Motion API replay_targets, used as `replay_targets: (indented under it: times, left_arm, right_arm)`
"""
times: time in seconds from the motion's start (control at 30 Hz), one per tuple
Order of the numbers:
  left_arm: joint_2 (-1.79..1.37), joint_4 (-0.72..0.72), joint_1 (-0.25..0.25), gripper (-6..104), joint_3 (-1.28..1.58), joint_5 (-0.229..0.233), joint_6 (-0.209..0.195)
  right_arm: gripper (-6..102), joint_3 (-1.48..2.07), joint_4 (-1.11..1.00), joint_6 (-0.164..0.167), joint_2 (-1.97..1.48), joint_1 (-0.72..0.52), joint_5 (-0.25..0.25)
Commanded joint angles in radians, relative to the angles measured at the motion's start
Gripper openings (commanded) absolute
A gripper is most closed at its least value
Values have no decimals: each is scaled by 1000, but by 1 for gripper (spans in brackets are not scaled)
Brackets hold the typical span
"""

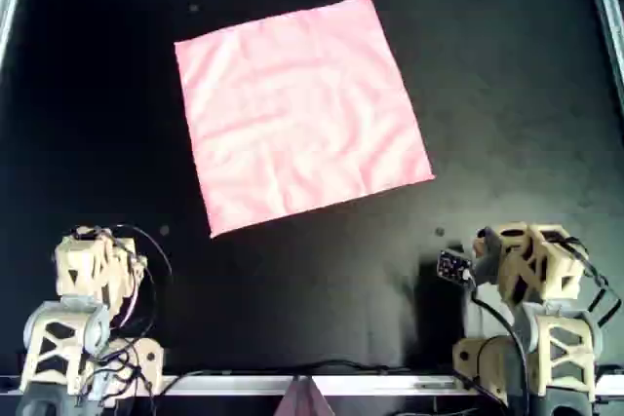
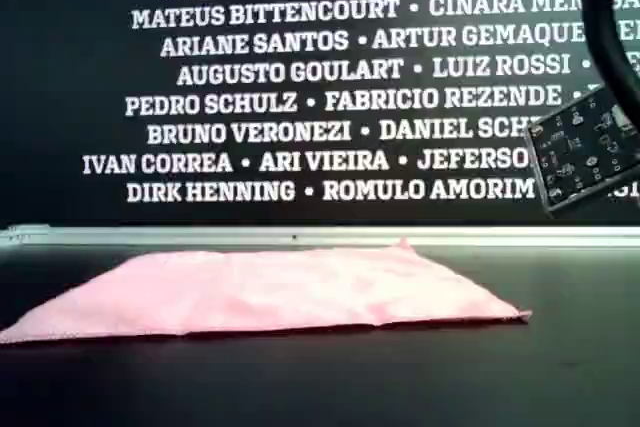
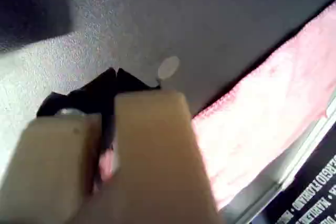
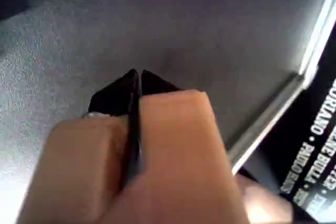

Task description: Fold a cloth

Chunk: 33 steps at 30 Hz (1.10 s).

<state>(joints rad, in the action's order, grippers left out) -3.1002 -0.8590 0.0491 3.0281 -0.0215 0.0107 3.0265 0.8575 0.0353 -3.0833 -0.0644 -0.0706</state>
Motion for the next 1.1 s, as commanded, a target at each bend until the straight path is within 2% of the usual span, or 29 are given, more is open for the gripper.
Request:
replay_targets:
  times: [0.0, 1.07]
  left_arm:
    - [0, 0, -11, -1, -18, -3, -3]
    - [0, 0, -12, -1, -18, 12, 8]
  right_arm:
    - [2, 15, 9, -3, -35, 3, -5]
    - [2, 15, 9, -3, -35, 3, -5]
